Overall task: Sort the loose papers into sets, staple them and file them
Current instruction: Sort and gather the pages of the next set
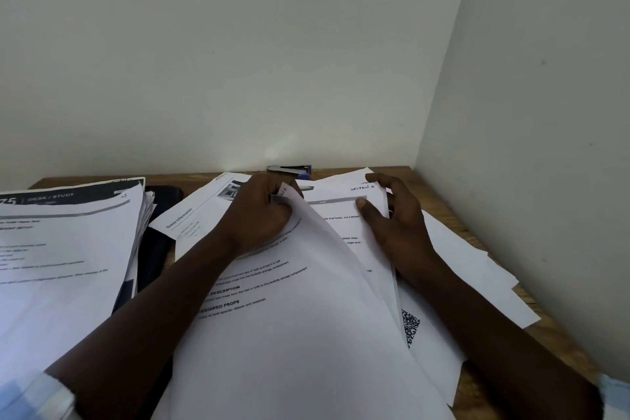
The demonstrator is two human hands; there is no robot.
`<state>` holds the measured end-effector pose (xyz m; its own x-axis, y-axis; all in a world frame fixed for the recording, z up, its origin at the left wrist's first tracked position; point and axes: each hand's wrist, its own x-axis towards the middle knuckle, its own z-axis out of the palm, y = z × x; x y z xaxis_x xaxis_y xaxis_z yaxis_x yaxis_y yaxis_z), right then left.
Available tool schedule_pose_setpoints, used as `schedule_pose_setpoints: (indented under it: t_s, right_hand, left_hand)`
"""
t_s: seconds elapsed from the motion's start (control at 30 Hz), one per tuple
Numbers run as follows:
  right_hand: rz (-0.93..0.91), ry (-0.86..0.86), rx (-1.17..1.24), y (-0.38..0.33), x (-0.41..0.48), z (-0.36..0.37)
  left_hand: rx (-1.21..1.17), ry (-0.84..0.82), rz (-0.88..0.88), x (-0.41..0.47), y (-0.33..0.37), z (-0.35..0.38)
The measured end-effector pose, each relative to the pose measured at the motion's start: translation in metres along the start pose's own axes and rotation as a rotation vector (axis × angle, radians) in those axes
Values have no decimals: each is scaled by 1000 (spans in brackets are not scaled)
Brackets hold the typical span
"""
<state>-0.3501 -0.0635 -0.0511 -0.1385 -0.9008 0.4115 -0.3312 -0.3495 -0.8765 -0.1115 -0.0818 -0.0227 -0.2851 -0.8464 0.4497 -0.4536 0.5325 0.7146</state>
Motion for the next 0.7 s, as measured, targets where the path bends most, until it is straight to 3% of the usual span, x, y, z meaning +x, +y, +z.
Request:
schedule_pose_setpoints:
  t_s: [0.13,0.37,0.7]
  right_hand:
    - [12,79,11,2,2,1]
    - [-48,122,60,-1,3,0]
    - [-233,119,-181,-19,-3,-2]
  left_hand:
    - [-16,96,-38,-1,1,2]
    - [50,59,46,-6,6,5]
    - [133,-13,111,-6,2,11]
